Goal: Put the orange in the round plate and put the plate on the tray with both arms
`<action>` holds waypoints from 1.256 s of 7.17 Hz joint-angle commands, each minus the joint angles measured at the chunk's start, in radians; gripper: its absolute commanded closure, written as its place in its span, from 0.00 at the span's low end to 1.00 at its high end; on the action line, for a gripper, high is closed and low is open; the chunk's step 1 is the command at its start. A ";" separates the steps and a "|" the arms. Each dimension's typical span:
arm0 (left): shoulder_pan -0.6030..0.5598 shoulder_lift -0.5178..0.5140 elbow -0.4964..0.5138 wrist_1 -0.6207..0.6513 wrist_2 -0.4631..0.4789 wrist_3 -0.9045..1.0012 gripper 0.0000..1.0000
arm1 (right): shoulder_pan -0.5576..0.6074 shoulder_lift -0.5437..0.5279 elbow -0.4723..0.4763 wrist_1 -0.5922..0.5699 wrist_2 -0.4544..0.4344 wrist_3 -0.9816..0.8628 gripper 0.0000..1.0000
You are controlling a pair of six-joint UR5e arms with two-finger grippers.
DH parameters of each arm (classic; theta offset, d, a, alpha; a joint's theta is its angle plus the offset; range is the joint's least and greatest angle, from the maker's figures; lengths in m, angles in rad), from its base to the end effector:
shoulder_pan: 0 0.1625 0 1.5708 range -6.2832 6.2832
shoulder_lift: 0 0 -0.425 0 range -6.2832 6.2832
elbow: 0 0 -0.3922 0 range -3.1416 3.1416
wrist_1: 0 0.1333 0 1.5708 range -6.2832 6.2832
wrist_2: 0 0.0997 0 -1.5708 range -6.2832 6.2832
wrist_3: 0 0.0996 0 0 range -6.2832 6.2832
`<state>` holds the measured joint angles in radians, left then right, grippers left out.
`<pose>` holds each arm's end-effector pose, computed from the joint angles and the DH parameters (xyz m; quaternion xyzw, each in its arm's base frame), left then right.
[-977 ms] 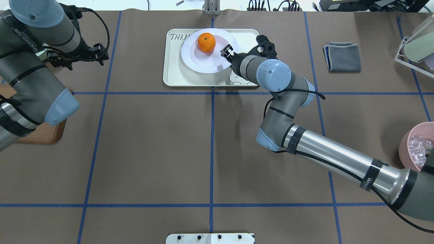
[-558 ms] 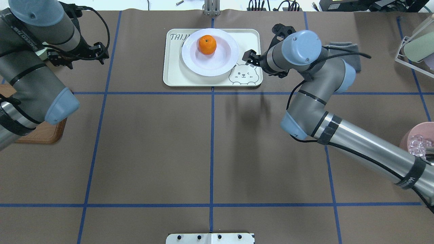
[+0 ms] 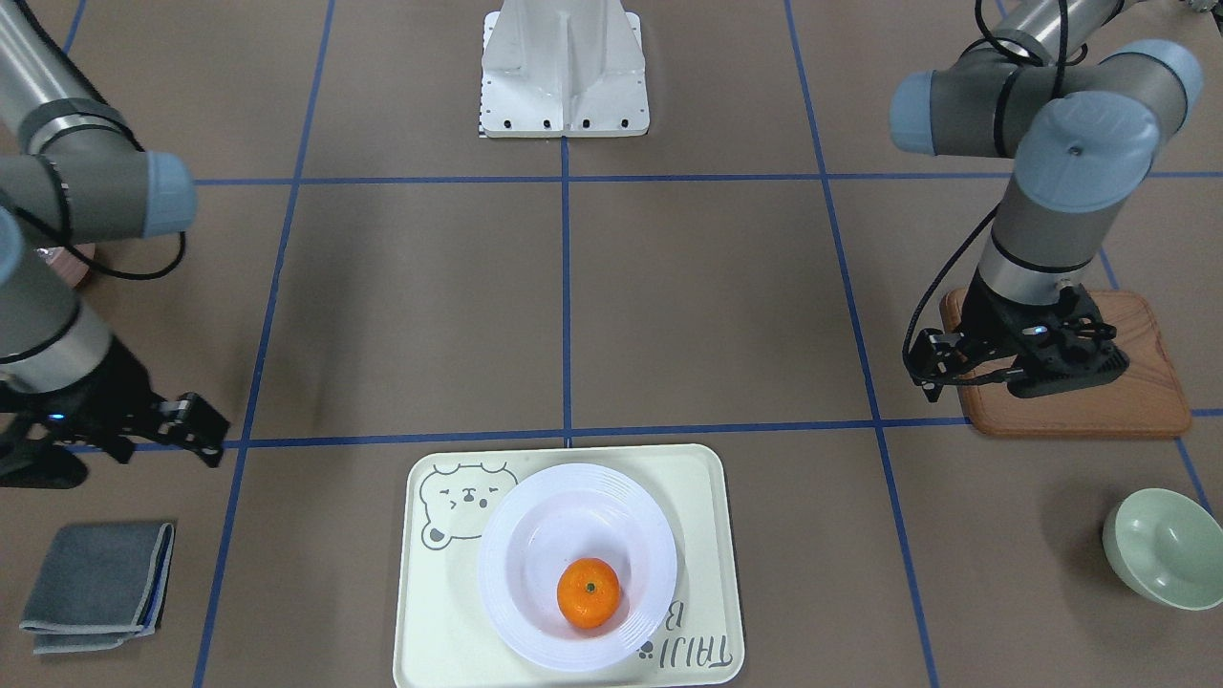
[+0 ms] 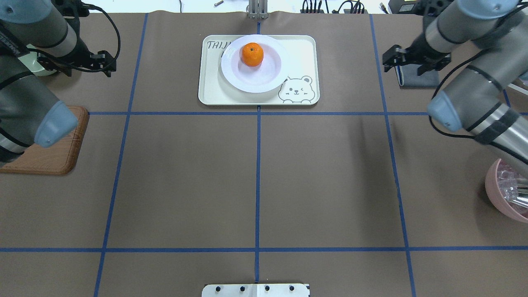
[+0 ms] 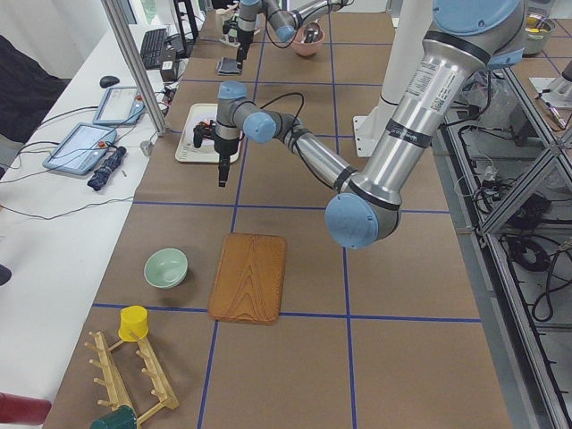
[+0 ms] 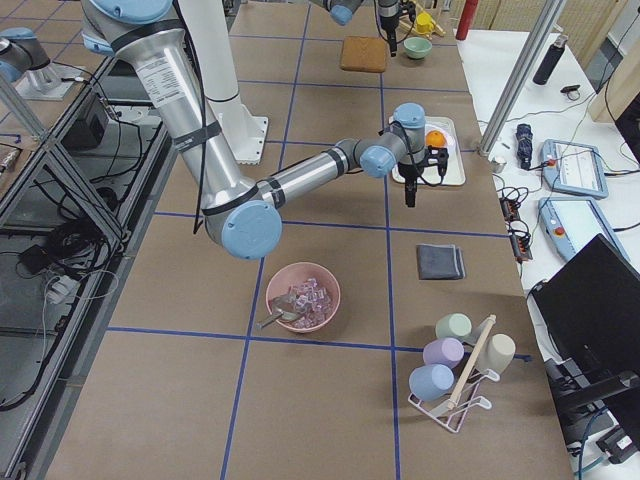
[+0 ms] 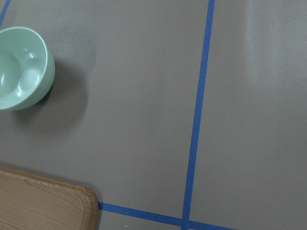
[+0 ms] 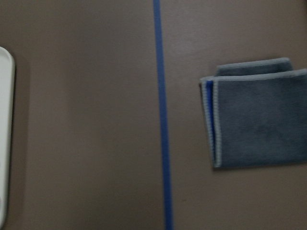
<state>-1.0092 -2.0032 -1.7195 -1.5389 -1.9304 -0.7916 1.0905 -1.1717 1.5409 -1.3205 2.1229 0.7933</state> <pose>0.2575 -0.5937 0.3606 0.1002 0.3013 -0.0605 0.9463 -0.2337 -0.6240 0.4237 0.0814 -0.3831 0.0608 0.9181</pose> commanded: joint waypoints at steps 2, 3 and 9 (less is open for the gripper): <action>-0.225 0.133 -0.012 -0.001 -0.194 0.355 0.01 | 0.272 -0.153 0.025 -0.194 0.081 -0.605 0.00; -0.305 0.176 0.001 0.006 -0.235 0.487 0.01 | 0.320 -0.190 0.037 -0.254 0.080 -0.735 0.00; -0.512 0.402 0.159 -0.107 -0.301 0.730 0.01 | 0.511 -0.391 0.037 -0.336 0.226 -0.934 0.00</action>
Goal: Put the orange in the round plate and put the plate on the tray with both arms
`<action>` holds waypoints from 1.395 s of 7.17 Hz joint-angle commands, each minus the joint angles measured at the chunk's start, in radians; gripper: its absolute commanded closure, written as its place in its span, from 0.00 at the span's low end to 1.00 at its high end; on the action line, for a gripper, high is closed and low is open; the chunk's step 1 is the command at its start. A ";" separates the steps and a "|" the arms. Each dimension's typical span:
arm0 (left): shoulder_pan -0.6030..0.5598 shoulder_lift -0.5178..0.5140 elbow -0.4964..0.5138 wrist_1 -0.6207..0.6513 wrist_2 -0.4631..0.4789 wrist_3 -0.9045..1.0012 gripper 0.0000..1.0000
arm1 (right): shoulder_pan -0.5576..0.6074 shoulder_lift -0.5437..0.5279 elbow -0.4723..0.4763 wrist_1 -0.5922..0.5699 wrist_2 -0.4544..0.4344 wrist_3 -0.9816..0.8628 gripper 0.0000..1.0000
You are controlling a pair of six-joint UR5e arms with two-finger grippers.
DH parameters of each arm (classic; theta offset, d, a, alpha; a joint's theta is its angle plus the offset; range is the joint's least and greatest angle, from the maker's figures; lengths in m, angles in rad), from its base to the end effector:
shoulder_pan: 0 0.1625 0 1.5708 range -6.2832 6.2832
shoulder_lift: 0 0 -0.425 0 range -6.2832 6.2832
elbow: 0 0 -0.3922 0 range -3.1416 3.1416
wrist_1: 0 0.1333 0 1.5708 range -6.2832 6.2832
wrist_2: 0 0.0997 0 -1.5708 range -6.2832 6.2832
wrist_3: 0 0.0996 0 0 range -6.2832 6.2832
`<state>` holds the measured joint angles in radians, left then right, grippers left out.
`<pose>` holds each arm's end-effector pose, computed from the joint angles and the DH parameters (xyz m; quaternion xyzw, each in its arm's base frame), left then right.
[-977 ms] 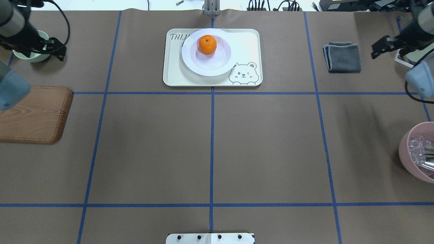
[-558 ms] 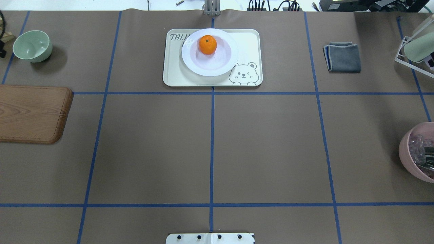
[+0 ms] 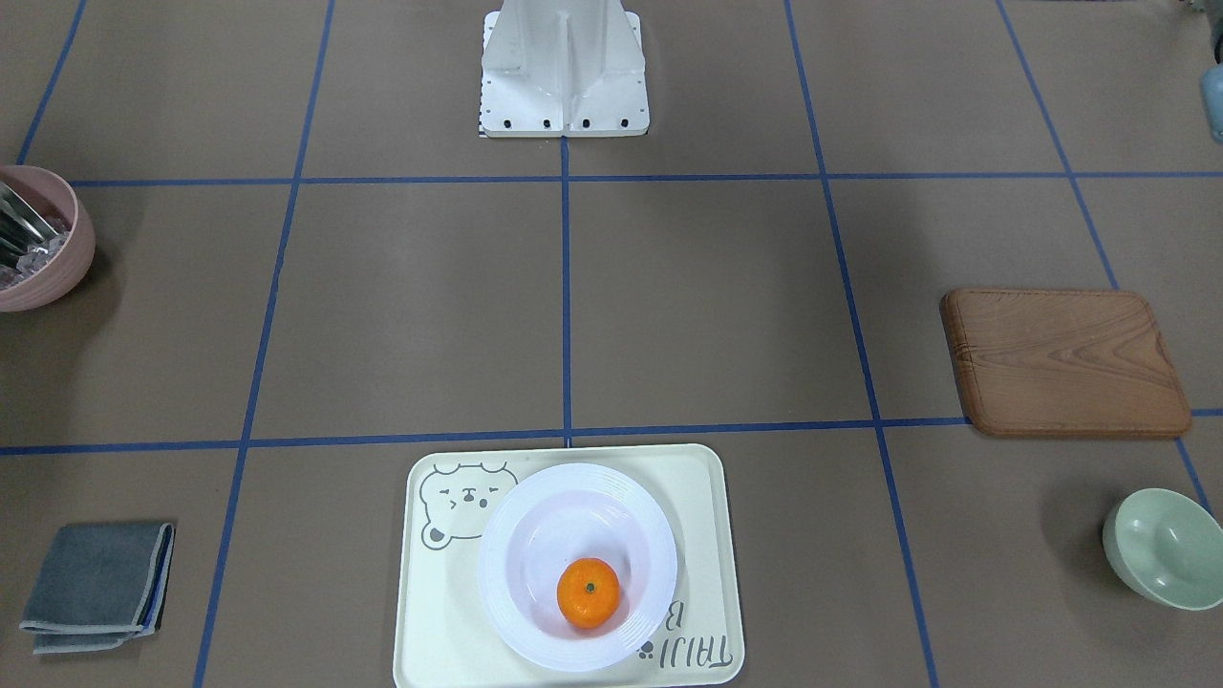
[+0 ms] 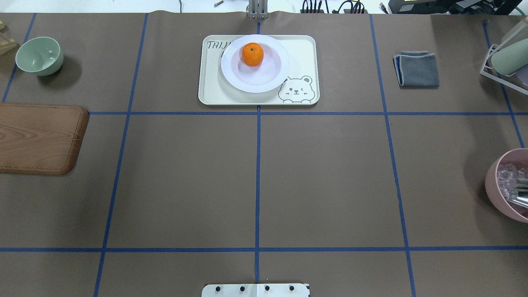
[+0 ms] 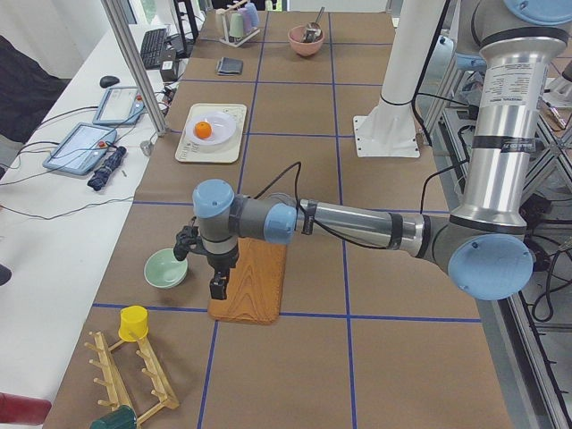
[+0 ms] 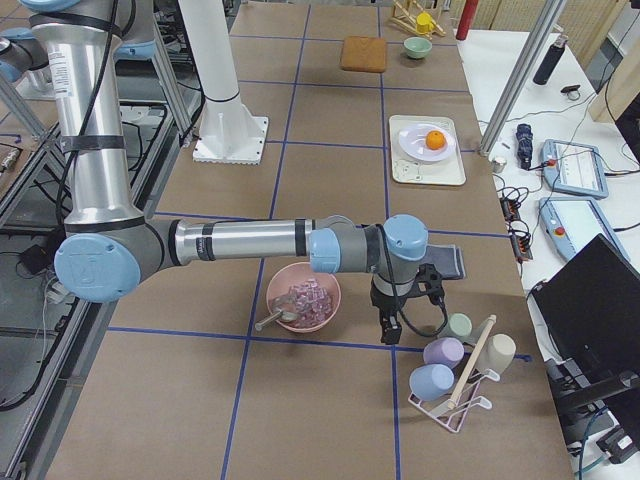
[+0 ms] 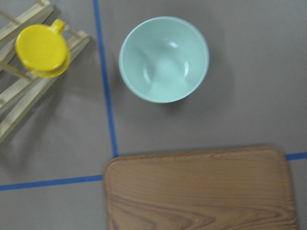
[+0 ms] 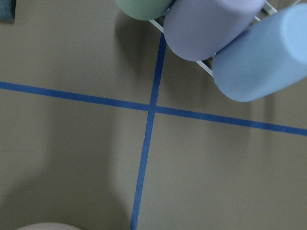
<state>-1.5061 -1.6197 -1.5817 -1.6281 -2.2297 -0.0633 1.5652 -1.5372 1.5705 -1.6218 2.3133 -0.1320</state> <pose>-0.0385 -0.5241 0.6301 0.0346 0.3258 0.0196 0.9446 0.0631 -0.5050 0.6493 0.0147 -0.3626 -0.0609 0.9299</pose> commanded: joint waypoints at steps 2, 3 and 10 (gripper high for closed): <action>-0.032 0.027 0.016 -0.016 -0.095 0.002 0.01 | 0.032 -0.027 0.008 -0.027 0.015 -0.002 0.00; -0.040 0.029 0.015 -0.018 -0.096 0.003 0.01 | 0.009 -0.006 0.003 -0.024 -0.023 -0.004 0.00; -0.040 0.029 0.015 -0.018 -0.091 0.000 0.01 | 0.021 -0.006 0.028 -0.026 -0.017 0.006 0.00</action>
